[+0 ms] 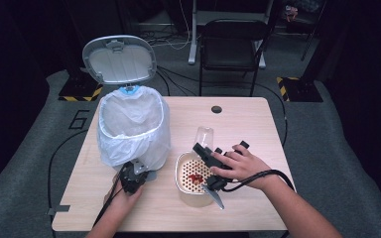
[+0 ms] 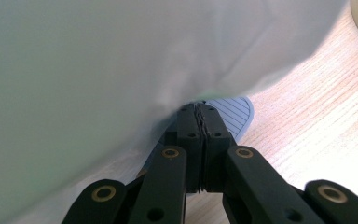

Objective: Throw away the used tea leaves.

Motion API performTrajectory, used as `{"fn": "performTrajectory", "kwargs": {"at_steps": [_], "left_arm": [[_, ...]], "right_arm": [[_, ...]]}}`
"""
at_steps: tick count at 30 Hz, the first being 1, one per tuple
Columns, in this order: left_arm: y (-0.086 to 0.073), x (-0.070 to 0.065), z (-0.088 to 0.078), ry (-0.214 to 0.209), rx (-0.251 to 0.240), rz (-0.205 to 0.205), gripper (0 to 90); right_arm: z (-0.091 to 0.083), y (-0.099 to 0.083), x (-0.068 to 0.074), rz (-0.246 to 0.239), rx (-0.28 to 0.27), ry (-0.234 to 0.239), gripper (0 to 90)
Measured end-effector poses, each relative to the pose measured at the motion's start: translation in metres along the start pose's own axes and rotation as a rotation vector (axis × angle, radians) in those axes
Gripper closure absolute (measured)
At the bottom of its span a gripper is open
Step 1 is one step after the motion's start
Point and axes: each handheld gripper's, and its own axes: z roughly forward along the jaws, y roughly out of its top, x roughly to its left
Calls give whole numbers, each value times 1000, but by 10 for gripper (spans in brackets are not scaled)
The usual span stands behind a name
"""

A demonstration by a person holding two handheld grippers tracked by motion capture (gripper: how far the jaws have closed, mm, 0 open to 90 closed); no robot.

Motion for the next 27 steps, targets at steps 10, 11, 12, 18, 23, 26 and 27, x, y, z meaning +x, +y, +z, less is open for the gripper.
{"fn": "performTrajectory", "kwargs": {"at_steps": [10, 11, 12, 18, 23, 26, 27], "left_arm": [[0, 0, 0, 2, -4, 0, 885], [0, 0, 0, 2, -3, 1, 885], [0, 0, 0, 2, -2, 2, 885], [0, 0, 0, 2, 0, 1, 885], [0, 0, 0, 2, -4, 1, 885], [0, 0, 0, 2, -3, 1, 885], [0, 0, 0, 2, -3, 1, 885]], "right_arm": [[0, -1, -2, -2, -13, 12, 402], [0, -1, -1, 12, -10, 5, 402], [0, -1, -1, 13, -9, 5, 403], [0, -2, -2, 19, -11, 1, 401], [2, -3, 0, 88, -25, -17, 399], [0, -4, -6, 64, -24, 12, 398], [0, -4, -6, 64, -24, 12, 398]]}}
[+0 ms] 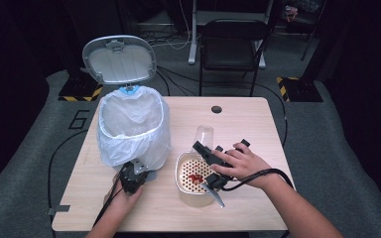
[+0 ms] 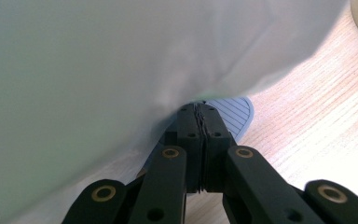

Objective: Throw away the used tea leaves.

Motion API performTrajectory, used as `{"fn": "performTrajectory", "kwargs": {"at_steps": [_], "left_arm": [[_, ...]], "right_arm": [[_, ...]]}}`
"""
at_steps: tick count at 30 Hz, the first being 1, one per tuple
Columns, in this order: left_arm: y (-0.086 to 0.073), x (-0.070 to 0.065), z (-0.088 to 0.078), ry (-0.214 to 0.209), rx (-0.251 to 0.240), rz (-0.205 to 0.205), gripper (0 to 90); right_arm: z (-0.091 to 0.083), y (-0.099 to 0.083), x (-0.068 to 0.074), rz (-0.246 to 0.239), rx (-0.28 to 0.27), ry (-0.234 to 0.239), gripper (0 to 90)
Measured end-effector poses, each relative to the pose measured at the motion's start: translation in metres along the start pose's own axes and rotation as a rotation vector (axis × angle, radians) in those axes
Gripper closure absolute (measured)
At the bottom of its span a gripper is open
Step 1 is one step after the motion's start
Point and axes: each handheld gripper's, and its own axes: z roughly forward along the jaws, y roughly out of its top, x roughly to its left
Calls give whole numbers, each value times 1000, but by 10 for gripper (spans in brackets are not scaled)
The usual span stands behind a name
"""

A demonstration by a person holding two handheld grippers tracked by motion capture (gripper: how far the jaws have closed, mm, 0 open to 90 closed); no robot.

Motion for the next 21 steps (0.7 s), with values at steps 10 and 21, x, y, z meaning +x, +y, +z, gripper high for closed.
{"fn": "performTrajectory", "kwargs": {"at_steps": [10, 21], "left_arm": [[0, 0, 0, 2, 0, 1, 885], [0, 0, 0, 2, -5, 7, 885]], "right_arm": [[-2, -6, -14, 66, -33, 10, 397], [-1, -15, -22, 178, -59, 52, 396]]}}
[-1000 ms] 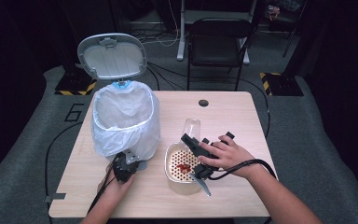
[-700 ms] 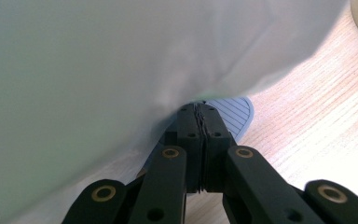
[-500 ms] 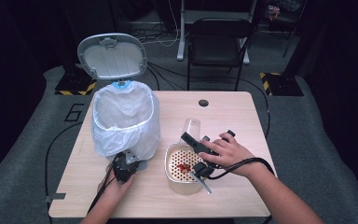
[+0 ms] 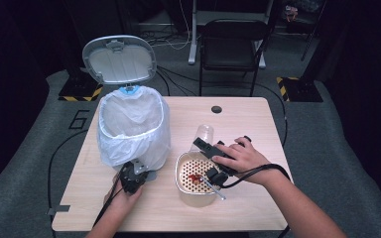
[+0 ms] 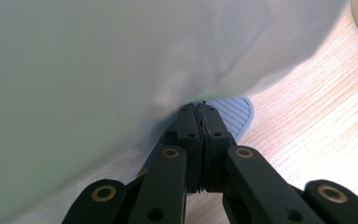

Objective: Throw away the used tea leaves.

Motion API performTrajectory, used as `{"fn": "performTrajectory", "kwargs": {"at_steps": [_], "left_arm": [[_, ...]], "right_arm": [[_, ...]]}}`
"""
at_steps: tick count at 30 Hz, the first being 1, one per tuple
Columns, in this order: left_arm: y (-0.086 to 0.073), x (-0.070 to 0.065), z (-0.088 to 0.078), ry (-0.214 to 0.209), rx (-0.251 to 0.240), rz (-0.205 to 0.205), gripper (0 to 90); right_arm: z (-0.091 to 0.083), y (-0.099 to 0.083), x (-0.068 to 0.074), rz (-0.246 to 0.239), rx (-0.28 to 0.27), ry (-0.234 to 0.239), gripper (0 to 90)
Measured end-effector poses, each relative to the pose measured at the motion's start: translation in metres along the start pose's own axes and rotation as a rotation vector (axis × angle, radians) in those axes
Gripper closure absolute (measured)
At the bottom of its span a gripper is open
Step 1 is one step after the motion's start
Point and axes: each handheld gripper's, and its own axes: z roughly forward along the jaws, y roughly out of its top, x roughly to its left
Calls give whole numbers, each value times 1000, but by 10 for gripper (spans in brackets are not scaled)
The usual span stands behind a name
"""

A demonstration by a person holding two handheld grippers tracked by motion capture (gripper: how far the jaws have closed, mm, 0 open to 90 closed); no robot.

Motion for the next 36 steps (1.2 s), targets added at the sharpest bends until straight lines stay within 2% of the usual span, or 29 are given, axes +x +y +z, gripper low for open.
{"fn": "performTrajectory", "kwargs": {"at_steps": [1, 2, 4, 5, 7, 8, 9, 11, 12, 13, 14, 15, 16, 19, 20, 21, 22, 27, 31, 32, 34, 35, 36], "left_arm": [[0, 1, -1, 14, 12, 19, 885], [0, 1, 0, 20, 3, 21, 885], [0, 1, -1, 17, 7, 15, 885], [0, 0, 0, 3, 9, -4, 885], [0, 0, 0, 1, 8, -7, 885], [0, 0, 0, 2, 9, -6, 885], [0, 0, 0, 1, 11, -4, 885], [0, 0, 0, 1, 6, -7, 885], [0, 0, 0, 1, 5, -6, 885], [0, 0, 0, 1, 5, -6, 885], [0, 0, 0, 0, 9, -5, 885], [0, 0, 0, 0, 9, -5, 885], [0, 0, 0, 1, 7, -6, 885], [0, 0, 0, 2, 9, -6, 885], [0, 0, 0, 1, 10, -4, 885], [0, 0, 0, 1, 8, -5, 885], [0, 0, 0, 1, 9, -6, 885], [0, 0, 0, -2, 9, -7, 885], [0, 0, 0, 2, 7, -7, 885], [0, 0, 0, 5, 7, -4, 885], [0, 0, 0, 5, 8, -4, 885], [0, -1, 1, -1, -6, -18, 885], [0, 0, 0, 5, 9, -4, 885]], "right_arm": [[0, 0, 0, 0, 0, 0, 396], [0, -1, -1, 20, -6, 10, 395], [1, -4, -4, 76, -15, 40, 394], [1, -6, -5, 89, -17, 39, 394], [2, -11, -8, 149, -21, 45, 395], [4, -16, -12, 215, -24, 53, 396], [4, -16, -12, 215, -24, 53, 396], [5, -20, -16, 259, -23, 59, 399], [6, -25, -21, 305, -28, 84, 403], [6, -25, -21, 305, -28, 84, 403], [9, -30, -26, 359, -37, 113, 404], [10, -32, -28, 384, -44, 121, 404], [10, -32, -28, 384, -44, 121, 404], [14, -40, -36, 505, -66, 165, 405], [17, -45, -41, 597, -84, 187, 405], [17, -45, -41, 597, -84, 187, 405], [18, -47, -43, 622, -92, 190, 405], [27, -62, -48, 819, -140, 222, 404], [35, -73, -45, 951, -171, 255, 404], [36, -75, -44, 976, -179, 254, 404], [40, -80, -42, 1061, -198, 256, 404], [42, -82, -41, 1095, -207, 257, 404], [43, -84, -40, 1124, -212, 264, 404]]}}
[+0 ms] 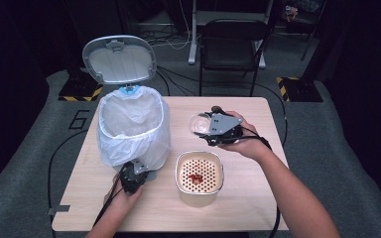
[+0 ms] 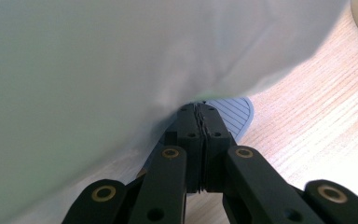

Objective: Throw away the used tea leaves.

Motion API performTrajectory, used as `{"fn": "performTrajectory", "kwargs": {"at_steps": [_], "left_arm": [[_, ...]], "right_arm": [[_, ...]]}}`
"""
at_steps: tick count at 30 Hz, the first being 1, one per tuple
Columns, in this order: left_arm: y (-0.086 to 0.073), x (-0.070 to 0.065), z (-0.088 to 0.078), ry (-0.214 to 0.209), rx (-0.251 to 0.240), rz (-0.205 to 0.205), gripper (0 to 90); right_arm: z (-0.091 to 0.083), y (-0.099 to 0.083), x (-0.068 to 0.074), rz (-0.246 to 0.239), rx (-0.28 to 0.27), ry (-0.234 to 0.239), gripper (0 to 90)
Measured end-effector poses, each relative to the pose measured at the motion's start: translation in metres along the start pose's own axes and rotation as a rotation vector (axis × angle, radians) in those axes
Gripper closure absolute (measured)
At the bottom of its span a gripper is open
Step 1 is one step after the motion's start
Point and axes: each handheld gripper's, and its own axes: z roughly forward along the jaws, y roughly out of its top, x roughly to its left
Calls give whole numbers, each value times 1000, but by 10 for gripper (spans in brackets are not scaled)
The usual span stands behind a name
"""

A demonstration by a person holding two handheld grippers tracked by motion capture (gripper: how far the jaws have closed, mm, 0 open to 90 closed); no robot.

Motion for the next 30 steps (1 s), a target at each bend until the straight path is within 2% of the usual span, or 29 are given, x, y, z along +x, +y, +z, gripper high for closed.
{"fn": "performTrajectory", "kwargs": {"at_steps": [1, 2, 4, 5, 6, 7, 8, 9, 10, 11, 14, 17, 19, 23, 29, 30], "left_arm": [[0, 0, 0, -2, -1, -2, 885], [0, -1, 1, -7, -11, -14, 885], [0, -1, 1, -6, -11, -15, 885], [0, -1, 1, -6, -10, -13, 885], [0, -1, 1, -8, -16, -15, 885], [0, -1, 1, -8, -16, -15, 885], [0, -1, 1, -8, -15, -14, 885], [0, -1, 1, -4, -11, -12, 885], [0, -1, 1, -4, -12, -13, 885], [0, 0, 0, 1, -4, 0, 885], [0, 0, 0, 2, -2, 0, 885], [0, -1, 1, -2, -12, -14, 885], [0, -1, 0, 2, -3, -4, 885], [0, -1, 0, 2, -3, -7, 885], [0, 0, 0, 6, -5, -9, 885], [-1, 0, 0, 5, -6, -10, 885]], "right_arm": [[2, -3, -2, 53, -8, 11, 404], [2, -5, -4, 81, -9, 18, 404], [5, -10, -7, 172, -21, 35, 404], [6, -15, -9, 254, -31, 50, 404], [7, -18, -10, 301, -39, 60, 405], [7, -18, -10, 301, -39, 60, 405], [9, -23, -13, 393, -60, 79, 405], [9, -23, -13, 393, -60, 79, 405], [9, -27, -15, 474, -68, 95, 405], [9, -27, -15, 474, -68, 95, 405], [10, -28, -17, 557, -61, 109, 405], [7, -25, -20, 598, -71, 108, 405], [5, -22, -21, 634, -76, 107, 405], [0, -8, -24, 667, -53, 108, 408], [-5, 17, -29, 652, -46, 90, 409], [-6, 25, -31, 662, -45, 82, 408]]}}
